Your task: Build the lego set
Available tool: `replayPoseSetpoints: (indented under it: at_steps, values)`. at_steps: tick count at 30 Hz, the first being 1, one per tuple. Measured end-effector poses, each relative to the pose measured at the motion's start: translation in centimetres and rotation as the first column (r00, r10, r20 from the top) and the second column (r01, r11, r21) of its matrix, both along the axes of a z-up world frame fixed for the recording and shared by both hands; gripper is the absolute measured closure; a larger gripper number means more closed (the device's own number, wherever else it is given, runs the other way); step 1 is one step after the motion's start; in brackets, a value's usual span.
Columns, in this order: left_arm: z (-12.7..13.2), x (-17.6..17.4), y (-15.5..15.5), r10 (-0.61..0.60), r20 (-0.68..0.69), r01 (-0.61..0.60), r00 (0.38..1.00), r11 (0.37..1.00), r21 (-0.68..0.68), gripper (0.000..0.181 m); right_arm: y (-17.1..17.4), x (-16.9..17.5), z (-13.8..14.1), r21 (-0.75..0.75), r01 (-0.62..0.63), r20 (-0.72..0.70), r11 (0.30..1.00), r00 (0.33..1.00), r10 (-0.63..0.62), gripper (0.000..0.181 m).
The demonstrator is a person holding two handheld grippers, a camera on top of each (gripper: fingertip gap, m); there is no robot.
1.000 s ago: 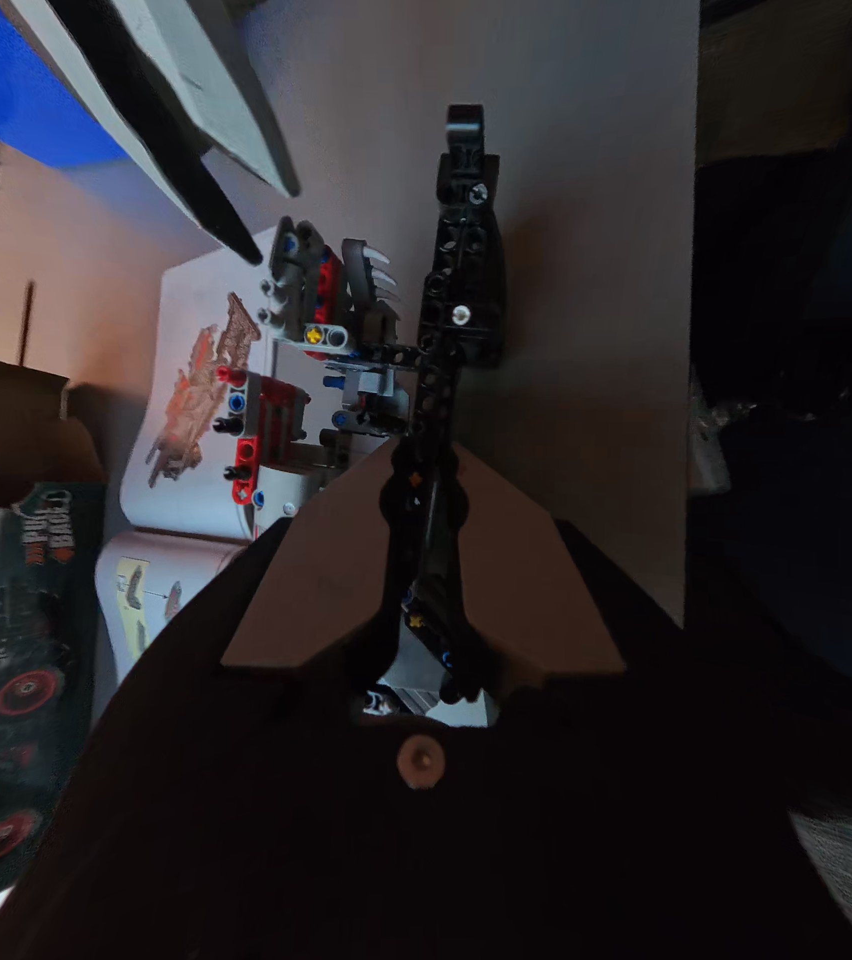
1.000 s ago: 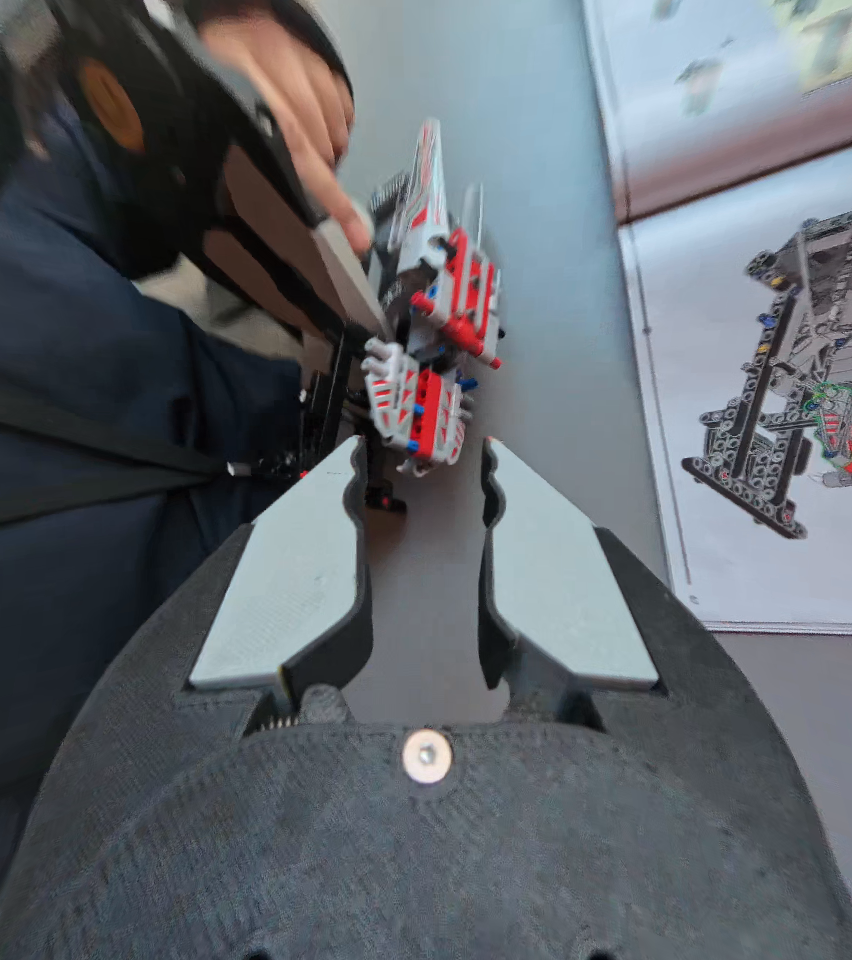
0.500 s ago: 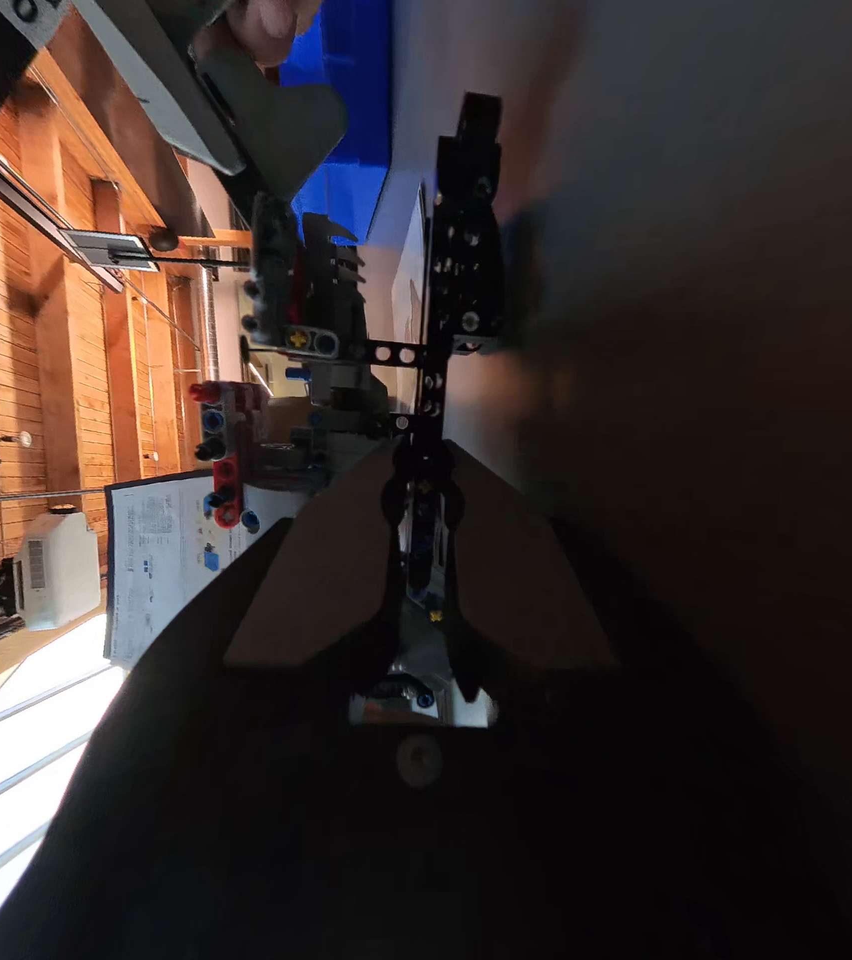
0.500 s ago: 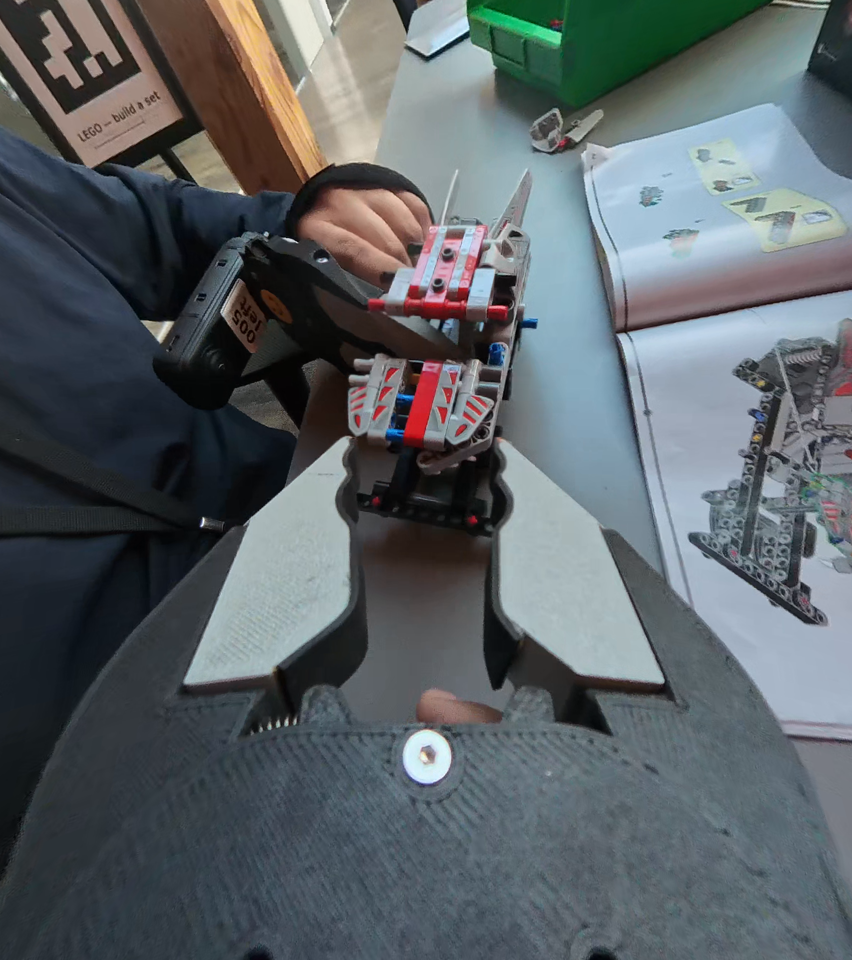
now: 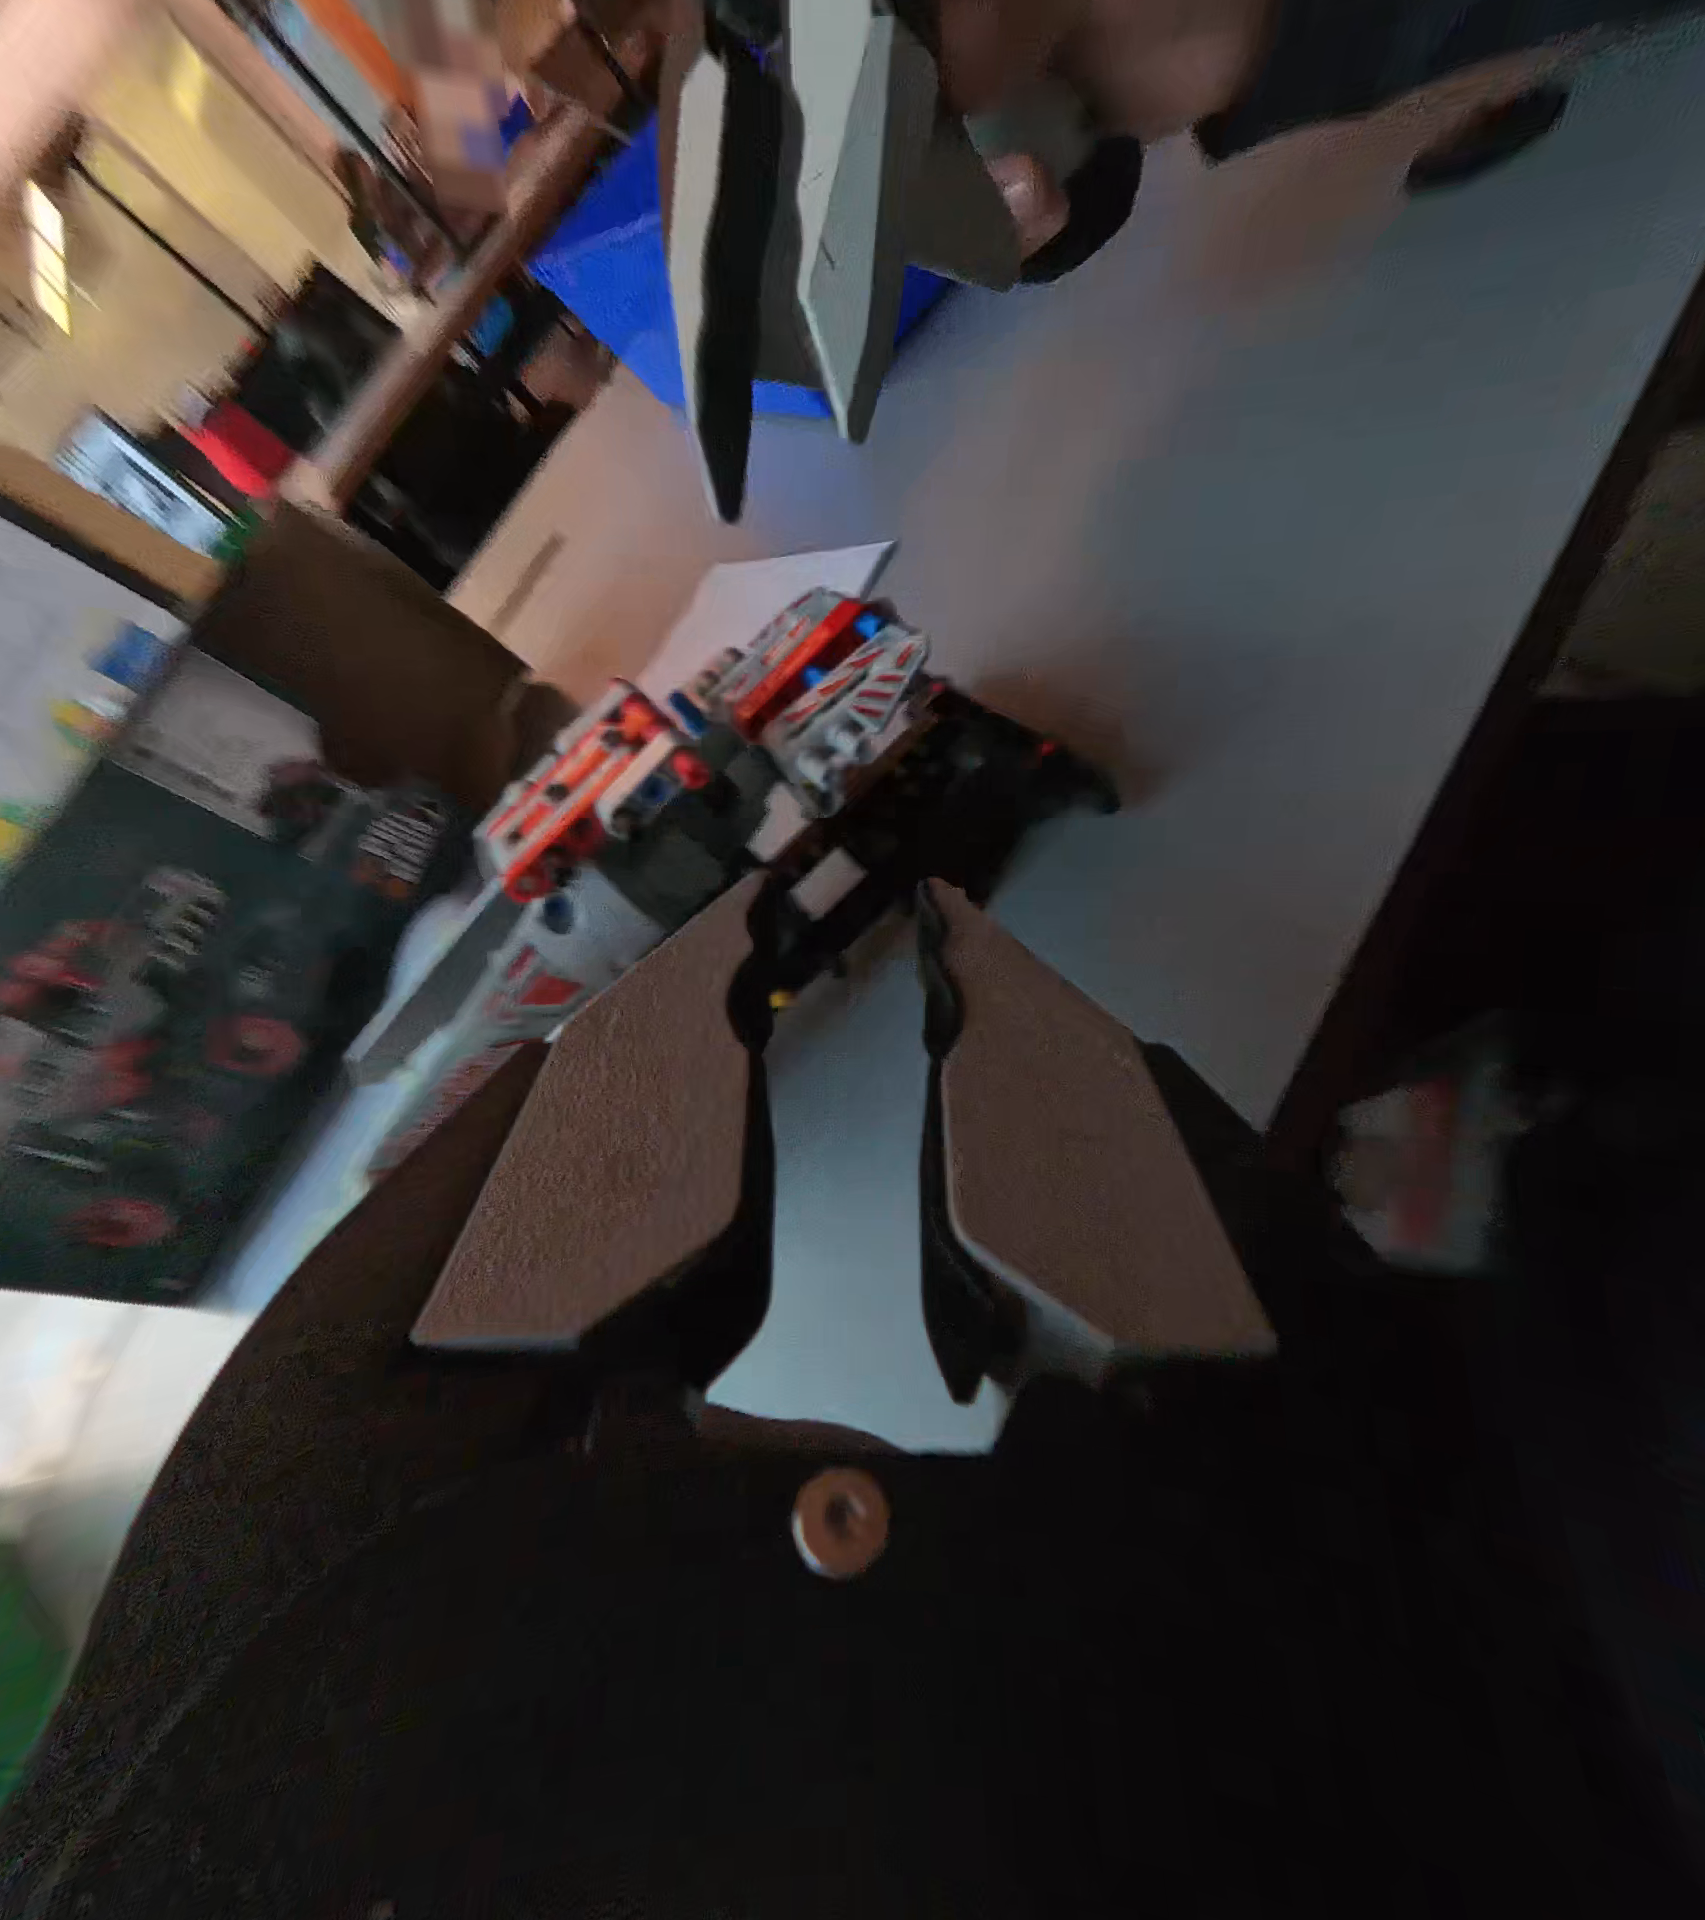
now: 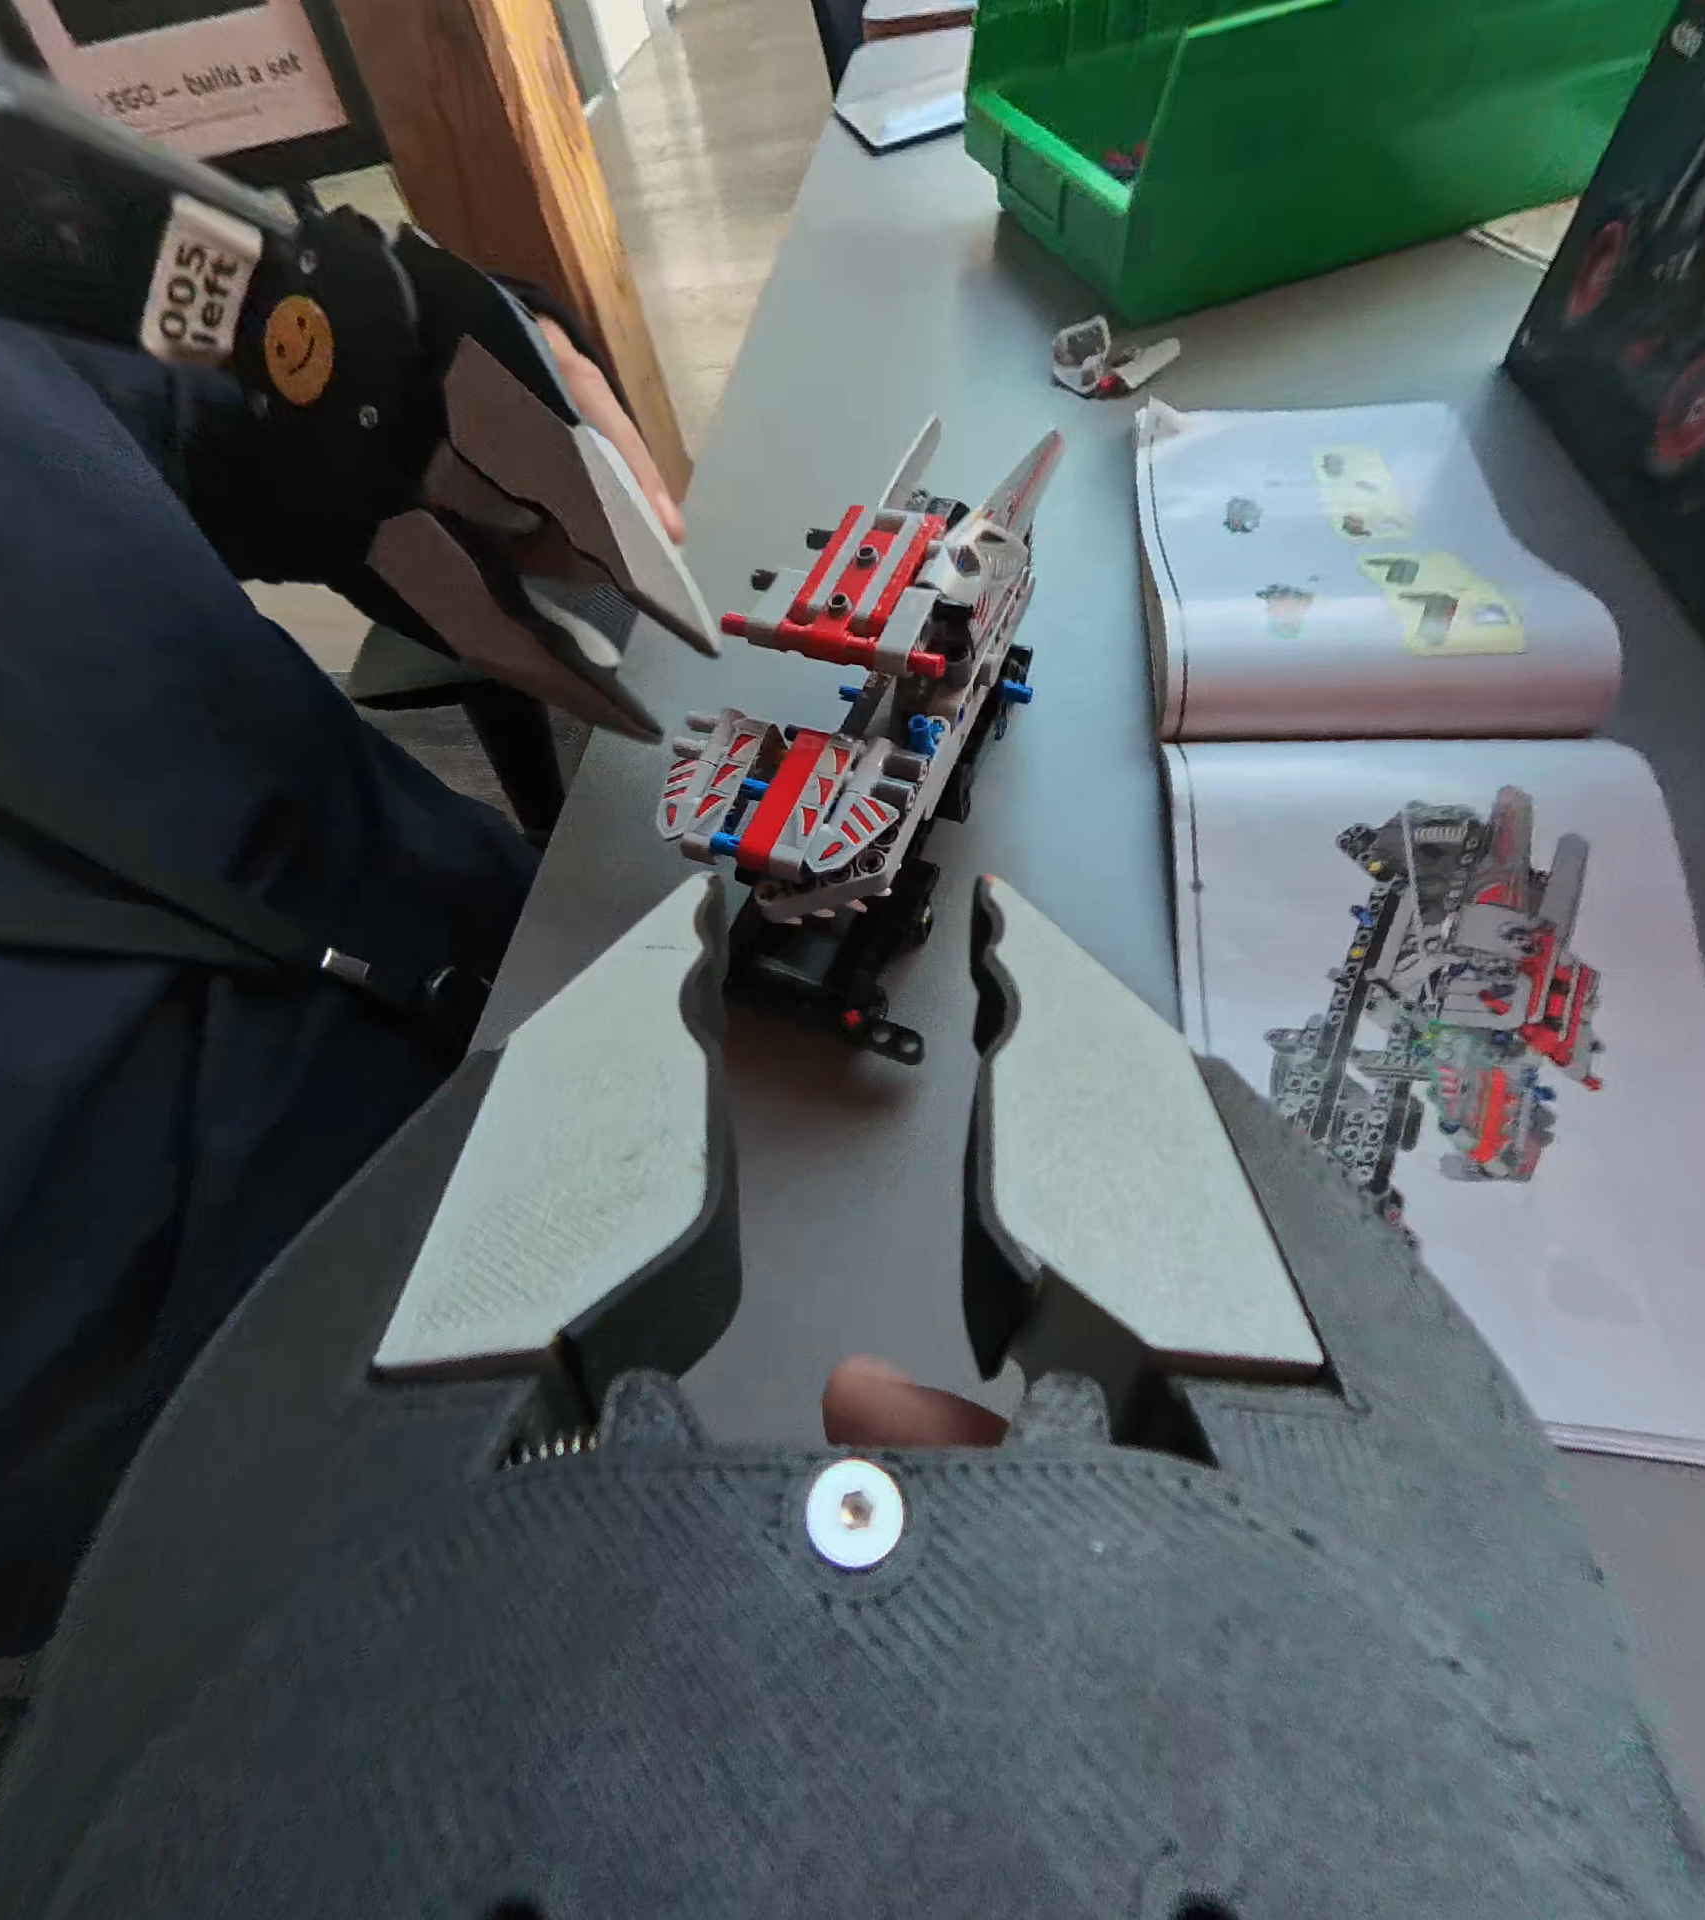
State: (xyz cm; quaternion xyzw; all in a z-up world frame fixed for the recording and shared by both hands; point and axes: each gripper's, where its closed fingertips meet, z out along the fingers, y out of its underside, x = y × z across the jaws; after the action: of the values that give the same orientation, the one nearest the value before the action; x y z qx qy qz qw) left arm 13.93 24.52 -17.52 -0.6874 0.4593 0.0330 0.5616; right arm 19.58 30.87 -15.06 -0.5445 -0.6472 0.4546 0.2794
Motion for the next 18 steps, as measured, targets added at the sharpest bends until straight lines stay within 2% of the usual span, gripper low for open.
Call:
replayPoseSetpoints:
  at_steps: [1, 2, 4, 5, 7, 9, 10, 11, 15, 18]
  values:
    - [-0.3, 0.7, -0.2, 0.018, 0.068, -0.012, 0.998, 0.996, -0.089, 0.155, 0.2, 0.1, 0.1, 0.020, -0.016, 0.000, 1.000, 1.000, 0.016, 0.134]
    - [-0.2, 0.9, 0.2, 0.048, 0.103, -0.037, 0.994, 0.993, -0.109, 0.155, 0.4, 0.0, -0.1, 0.050, -0.035, 0.010, 0.998, 0.999, 0.034, 0.130]
    - [1.0, 0.1, 1.9, 0.111, 0.087, -0.115, 0.990, 0.993, 0.040, 0.156, 0.7, -0.4, -0.8, 0.111, -0.065, 0.022, 0.992, 0.998, 0.063, 0.121]
    - [1.8, -0.1, 2.2, 0.122, 0.042, -0.127, 0.992, 0.981, 0.148, 0.163, 0.9, -0.8, -1.1, 0.132, -0.071, 0.013, 0.989, 0.997, 0.070, 0.116]
    - [2.7, 0.7, 1.9, 0.103, -0.042, -0.084, 0.994, 0.946, 0.314, 0.164, 0.3, -1.3, -1.6, 0.121, -0.131, -0.020, 0.984, 0.991, 0.134, 0.125]
    - [2.0, 1.6, 1.5, 0.079, -0.099, -0.042, 0.992, 0.942, 0.334, 0.162, -0.4, -1.4, -2.0, 0.128, -0.202, -0.032, 0.971, 0.978, 0.208, 0.127]
    - [1.5, 2.0, 1.3, 0.054, -0.119, -0.014, 0.991, 0.949, 0.315, 0.150, -0.4, -1.5, -2.2, 0.150, -0.211, -0.025, 0.966, 0.976, 0.217, 0.125]
    - [1.4, 2.1, 1.1, 0.043, -0.128, -0.002, 0.991, 0.952, 0.307, 0.150, -0.3, -1.6, -2.4, 0.175, -0.205, -0.021, 0.963, 0.977, 0.212, 0.126]
    - [1.5, 2.6, 0.6, 0.017, -0.223, 0.066, 0.975, 0.931, 0.358, 0.157, -0.4, -1.6, -2.5, 0.231, -0.226, -0.014, 0.946, 0.972, 0.236, 0.134]
    - [0.8, 3.1, 1.5, 0.043, -0.335, 0.101, 0.941, 0.910, 0.401, 0.159, -0.8, -1.9, -2.5, 0.292, -0.245, -0.019, 0.925, 0.965, 0.262, 0.136]
